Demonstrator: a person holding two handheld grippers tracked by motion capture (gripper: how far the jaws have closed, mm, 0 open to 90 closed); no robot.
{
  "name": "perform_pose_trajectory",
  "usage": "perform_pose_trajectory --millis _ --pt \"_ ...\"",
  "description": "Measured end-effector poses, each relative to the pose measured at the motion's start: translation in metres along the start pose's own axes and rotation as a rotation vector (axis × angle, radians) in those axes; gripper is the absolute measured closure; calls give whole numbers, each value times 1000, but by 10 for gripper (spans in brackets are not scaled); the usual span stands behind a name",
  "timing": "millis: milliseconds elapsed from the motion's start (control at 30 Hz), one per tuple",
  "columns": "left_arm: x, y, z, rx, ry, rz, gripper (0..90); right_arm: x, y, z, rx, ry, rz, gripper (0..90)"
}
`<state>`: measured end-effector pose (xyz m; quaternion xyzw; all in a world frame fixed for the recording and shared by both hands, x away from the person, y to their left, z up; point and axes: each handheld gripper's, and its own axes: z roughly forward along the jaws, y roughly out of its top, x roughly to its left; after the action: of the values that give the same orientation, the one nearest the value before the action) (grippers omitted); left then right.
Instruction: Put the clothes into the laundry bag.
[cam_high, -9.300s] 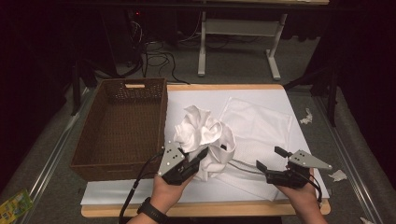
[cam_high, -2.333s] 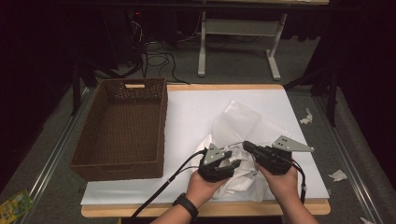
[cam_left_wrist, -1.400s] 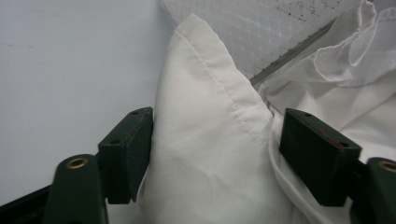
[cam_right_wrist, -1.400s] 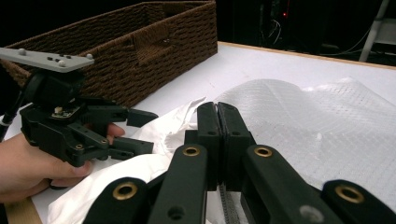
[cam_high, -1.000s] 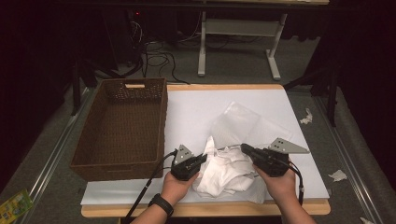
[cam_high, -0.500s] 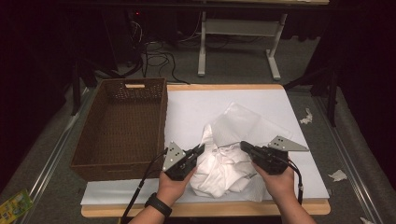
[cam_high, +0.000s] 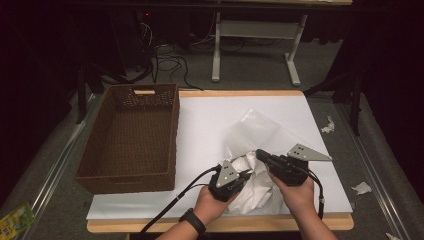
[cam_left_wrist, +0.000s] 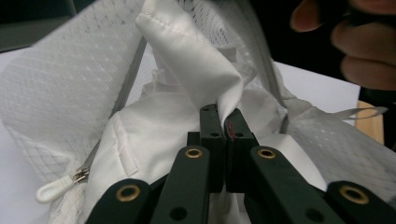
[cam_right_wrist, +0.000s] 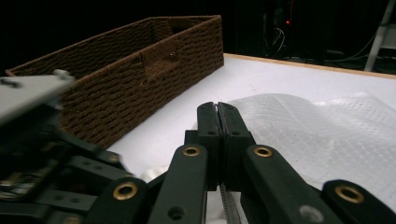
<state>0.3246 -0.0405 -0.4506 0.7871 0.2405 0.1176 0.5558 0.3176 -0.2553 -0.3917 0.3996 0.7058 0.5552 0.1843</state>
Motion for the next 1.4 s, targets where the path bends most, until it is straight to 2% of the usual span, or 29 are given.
perform_pose_trajectory --millis 67,100,133,167,400,500,700,767,800,833,867,900,933,967,1000,1033,1067,1167,1233,1267,1300,1400 --pt "2 3 7 13 12 -7 885 0 0 -2 -4 8 0 899" --pt "5 6 13 31 26 -24 883 0 0 -3 -5 15 3 899" --pt "5 6 13 31 26 -24 882 0 0 -3 -5 15 3 899" --pt "8 8 18 56 35 -28 882 0 0 -5 -10 25 8 899" --pt "7 9 22 85 43 -13 879 4 1 -5 -18 48 16 899" --pt "4 10 12 42 16 -29 880 5 3 -2 -22 51 12 899" --pt "-6 17 -19 -37 -6 -16 883 9 6 3 -36 74 18 900" --pt "-8 21 -30 -52 -11 -19 883 13 9 4 -45 97 27 900" --pt "-8 21 -30 -52 -11 -19 883 13 9 4 -45 97 27 900" --pt "-7 23 -33 -57 -3 -14 883 17 11 5 -57 124 28 900" --pt "-7 23 -33 -57 -3 -14 883 17 11 5 -57 124 28 900" --pt "-4 24 -30 -53 15 -13 883 22 14 4 -69 144 32 900" --pt "-4 24 -30 -53 15 -13 883 24 15 3 -73 149 27 900" --pt "3 23 -24 -48 42 -25 883 25 16 3 -78 156 25 900" --pt "3 23 -24 -48 42 -25 882 25 16 3 -78 156 25 900" --pt "12 21 -15 -41 78 -48 883 27 17 1 -83 152 22 900" --pt "12 21 -15 -41 78 -48 882 27 17 1 -83 152 22 900" --pt "27 11 3 -25 158 -73 879 21 14 -1 -76 132 35 900" --pt "28 9 5 -25 160 -82 876 20 12 0 -74 131 38 900" --pt "26 7 5 -43 147 -90 856 18 11 1 -67 127 44 900" --pt "25 7 3 -55 133 -89 788 16 9 1 -67 128 40 900" --pt "18 6 -8 -87 108 -82 665 15 9 0 -63 118 39 900"
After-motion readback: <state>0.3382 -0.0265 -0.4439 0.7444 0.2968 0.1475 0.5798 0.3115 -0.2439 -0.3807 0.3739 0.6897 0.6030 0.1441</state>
